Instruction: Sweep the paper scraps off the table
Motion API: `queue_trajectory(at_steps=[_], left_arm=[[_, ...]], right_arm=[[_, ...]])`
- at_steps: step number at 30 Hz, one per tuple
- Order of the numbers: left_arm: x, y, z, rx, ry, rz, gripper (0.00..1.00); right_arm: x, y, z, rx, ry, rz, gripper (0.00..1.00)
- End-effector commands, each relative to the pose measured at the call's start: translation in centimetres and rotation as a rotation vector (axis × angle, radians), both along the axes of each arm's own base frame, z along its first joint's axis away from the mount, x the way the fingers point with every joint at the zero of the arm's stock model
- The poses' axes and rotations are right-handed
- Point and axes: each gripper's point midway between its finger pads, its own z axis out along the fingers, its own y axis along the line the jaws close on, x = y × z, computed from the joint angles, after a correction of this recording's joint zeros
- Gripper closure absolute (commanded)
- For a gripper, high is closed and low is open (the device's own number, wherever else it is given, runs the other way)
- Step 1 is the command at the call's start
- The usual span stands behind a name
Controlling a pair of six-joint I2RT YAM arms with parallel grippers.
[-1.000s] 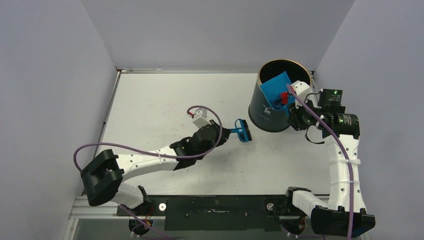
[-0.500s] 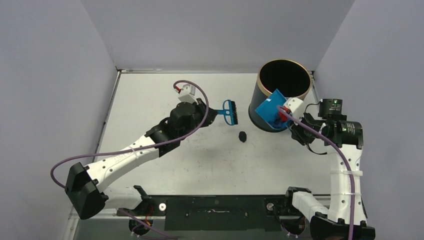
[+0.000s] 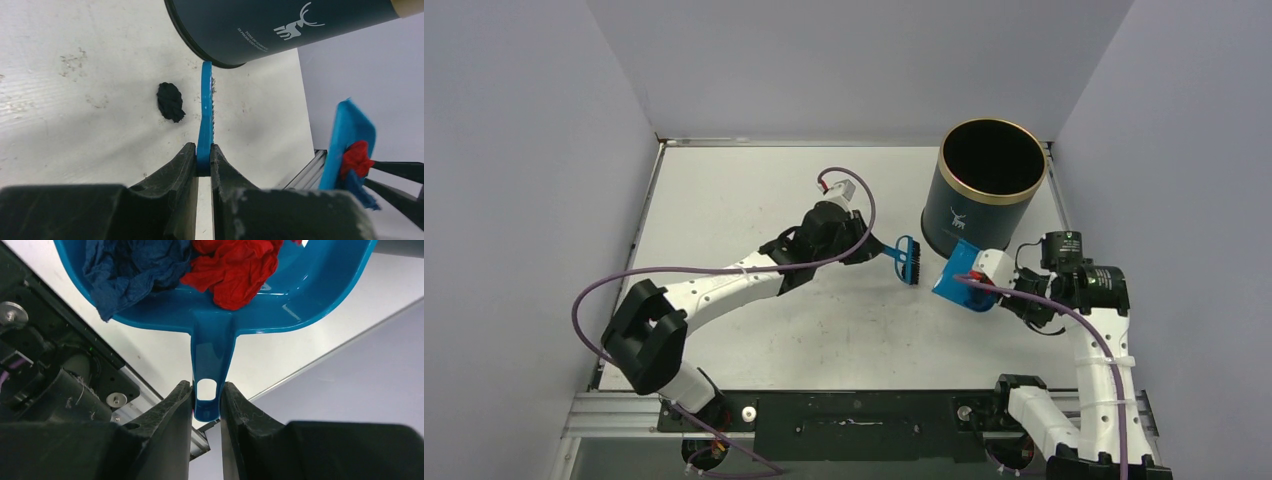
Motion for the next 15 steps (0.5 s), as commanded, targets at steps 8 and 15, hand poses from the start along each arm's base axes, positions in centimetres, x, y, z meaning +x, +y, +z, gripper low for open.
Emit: queue_trajectory(at_steps=[8,15], left_arm=[[4.4,-5.1,-0.4,-0.139,0.033,-0.009,1.0],[5.2,-1.4,-3.7,-0.039,0.091,0.071,1.0]], right_arm=[[-1.0,-1.2,-3.7,-0.102,0.131,0.106,0.95],[0.0,-1.6,-4.5,-0.142,0.161,0.097,0.95]])
